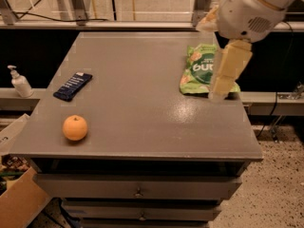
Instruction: Pick rxbar blueberry
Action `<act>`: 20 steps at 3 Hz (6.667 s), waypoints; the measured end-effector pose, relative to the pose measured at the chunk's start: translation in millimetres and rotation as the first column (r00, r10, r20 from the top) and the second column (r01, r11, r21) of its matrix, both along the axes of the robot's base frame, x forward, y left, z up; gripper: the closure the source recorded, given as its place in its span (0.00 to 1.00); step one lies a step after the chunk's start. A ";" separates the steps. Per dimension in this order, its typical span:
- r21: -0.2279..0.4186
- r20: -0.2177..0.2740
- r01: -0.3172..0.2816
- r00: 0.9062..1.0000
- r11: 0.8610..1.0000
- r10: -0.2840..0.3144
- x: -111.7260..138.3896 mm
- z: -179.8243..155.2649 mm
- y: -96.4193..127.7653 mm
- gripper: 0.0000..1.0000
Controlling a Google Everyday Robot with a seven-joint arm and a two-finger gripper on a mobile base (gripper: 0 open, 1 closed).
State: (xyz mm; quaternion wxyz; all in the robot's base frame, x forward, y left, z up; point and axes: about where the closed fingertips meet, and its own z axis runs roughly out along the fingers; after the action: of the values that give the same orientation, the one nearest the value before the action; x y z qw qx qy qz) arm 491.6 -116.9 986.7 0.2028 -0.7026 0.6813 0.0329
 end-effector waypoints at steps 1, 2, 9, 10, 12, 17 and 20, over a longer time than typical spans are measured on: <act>0.081 0.014 -0.128 0.992 0.988 0.128 -2.3 -1.3 47.2 0.00; 0.086 0.029 -0.136 0.991 0.987 0.134 0.2 0.3 46.7 0.00; 0.242 0.230 -0.436 0.894 0.867 0.385 69.5 -92.8 248.1 0.00; 0.255 0.248 -0.465 0.879 0.848 0.407 74.4 -93.1 259.1 0.00; 0.290 0.250 -0.502 0.862 0.815 0.442 104.4 -109.8 295.1 0.00; 0.486 -0.034 -0.178 0.975 0.856 0.222 157.0 -150.8 313.9 0.00; 0.576 -0.100 -0.108 0.974 0.811 0.201 159.0 -167.4 342.1 0.18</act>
Offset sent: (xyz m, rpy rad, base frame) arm -0.0007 0.0361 -0.0018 0.0612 -0.0066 0.0986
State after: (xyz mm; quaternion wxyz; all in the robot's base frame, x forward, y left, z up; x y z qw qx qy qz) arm 650.6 225.1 819.3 0.3447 -0.6591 0.5948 0.3050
